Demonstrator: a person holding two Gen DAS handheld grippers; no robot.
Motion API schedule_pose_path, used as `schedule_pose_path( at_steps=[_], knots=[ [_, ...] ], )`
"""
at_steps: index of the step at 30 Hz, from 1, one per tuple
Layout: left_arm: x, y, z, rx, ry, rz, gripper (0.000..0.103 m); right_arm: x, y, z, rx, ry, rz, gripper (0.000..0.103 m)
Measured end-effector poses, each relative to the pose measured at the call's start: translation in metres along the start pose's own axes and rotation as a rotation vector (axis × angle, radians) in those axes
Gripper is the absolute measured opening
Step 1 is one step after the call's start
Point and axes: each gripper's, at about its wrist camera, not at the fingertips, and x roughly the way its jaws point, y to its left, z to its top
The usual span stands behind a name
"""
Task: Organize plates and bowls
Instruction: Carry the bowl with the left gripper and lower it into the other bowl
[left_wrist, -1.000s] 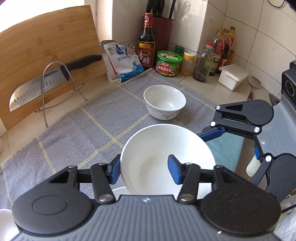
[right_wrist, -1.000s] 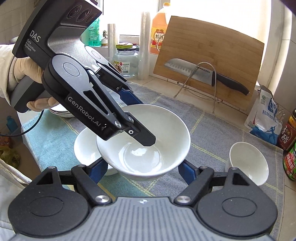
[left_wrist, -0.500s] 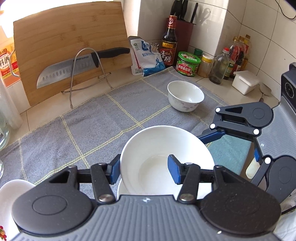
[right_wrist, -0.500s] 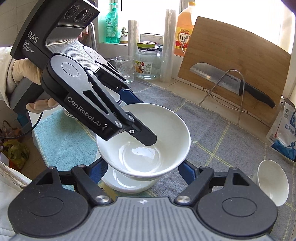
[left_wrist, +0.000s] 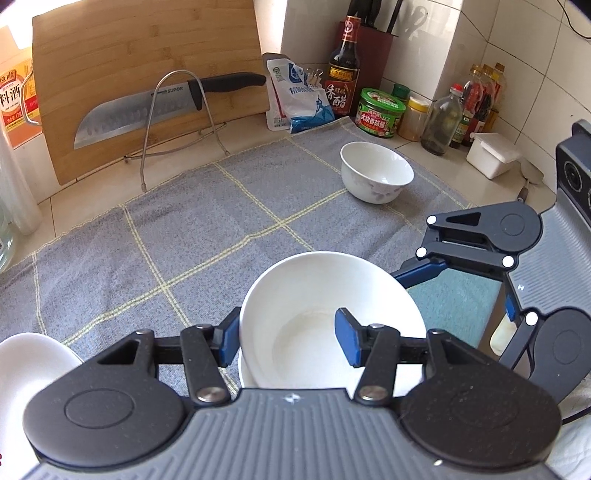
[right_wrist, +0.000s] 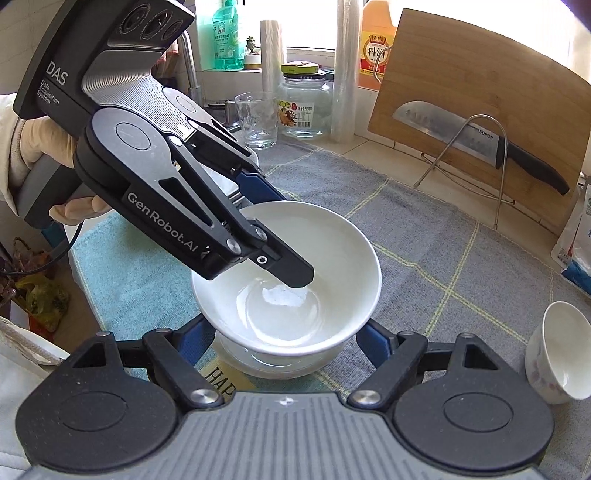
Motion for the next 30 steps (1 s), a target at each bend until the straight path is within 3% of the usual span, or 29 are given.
schedule_pose_path(
  at_steps=[30],
  knots=[
    [0.0064,0.0031,-0.0098,-0.009,0.002,-0.003,0.054,0.0073,0.0050,-0.0010,-0.010,0.033,0.002,0.087]
  ],
)
